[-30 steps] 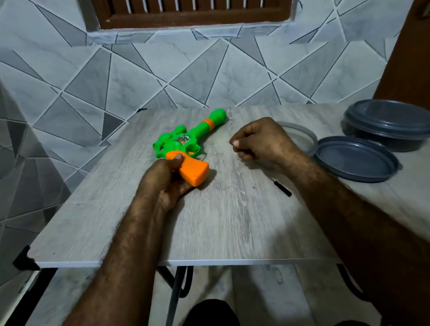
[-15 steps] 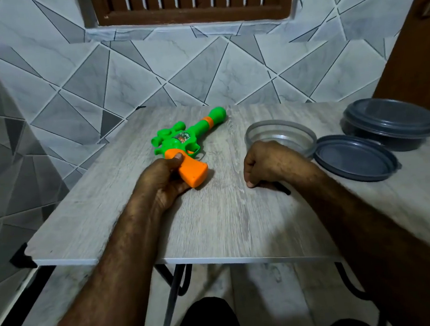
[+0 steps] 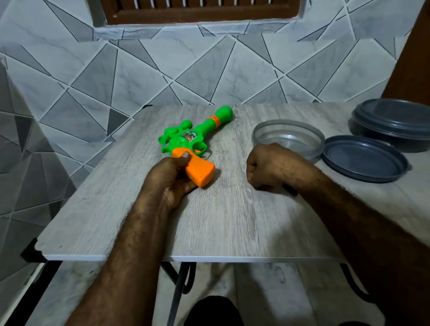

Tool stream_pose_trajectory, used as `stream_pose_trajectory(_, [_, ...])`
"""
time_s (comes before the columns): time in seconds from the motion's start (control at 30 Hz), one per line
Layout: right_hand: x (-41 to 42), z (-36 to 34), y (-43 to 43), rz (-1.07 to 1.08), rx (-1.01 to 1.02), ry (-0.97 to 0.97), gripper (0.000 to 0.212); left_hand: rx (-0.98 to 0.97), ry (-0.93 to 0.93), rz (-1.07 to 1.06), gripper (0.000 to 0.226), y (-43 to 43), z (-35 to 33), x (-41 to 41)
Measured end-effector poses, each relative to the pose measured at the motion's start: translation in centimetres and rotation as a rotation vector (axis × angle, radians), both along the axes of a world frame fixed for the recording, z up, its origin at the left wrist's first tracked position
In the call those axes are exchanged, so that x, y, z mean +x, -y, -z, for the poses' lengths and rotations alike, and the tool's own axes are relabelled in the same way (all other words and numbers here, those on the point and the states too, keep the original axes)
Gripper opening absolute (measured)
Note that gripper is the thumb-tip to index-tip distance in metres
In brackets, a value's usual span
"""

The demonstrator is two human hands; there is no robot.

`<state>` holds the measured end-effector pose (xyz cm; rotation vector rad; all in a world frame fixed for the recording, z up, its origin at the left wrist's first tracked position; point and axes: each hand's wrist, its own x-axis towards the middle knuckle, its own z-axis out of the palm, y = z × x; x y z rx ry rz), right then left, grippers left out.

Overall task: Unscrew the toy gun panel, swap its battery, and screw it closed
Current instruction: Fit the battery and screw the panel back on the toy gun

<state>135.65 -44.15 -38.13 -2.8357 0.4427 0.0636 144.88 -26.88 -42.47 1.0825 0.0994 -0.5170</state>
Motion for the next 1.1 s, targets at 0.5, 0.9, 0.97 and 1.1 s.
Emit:
stream_pose_trajectory(0.5, [2.5, 0.9, -2.0, -0.084, 0.730, 0.477, 0.021, 0.048, 0.006, -0.012, 0.043, 0.1, 0.3, 0.2])
stream_pose_trajectory(0.9, [4.7, 0.8, -3.3, -0.139, 0.696, 0.528, 0.024, 0.013, 0.001, 0.006, 0.042, -0.1, 0.5, 0.2])
stream_pose_trajectory(0.97, [5.0, 0.9, -3.7, -0.155, 0.699, 0.532, 0.022, -0.004, 0.007, 0.027, 0.041, -0.2, 0.4, 0.0])
stream_pose_trajectory(1.1, [5.8, 1.3, -4.6, -0.180, 0.693, 0.530, 0.020, -0.032, 0.000, 0.066, 0.035, -0.5, 0.2, -0.2])
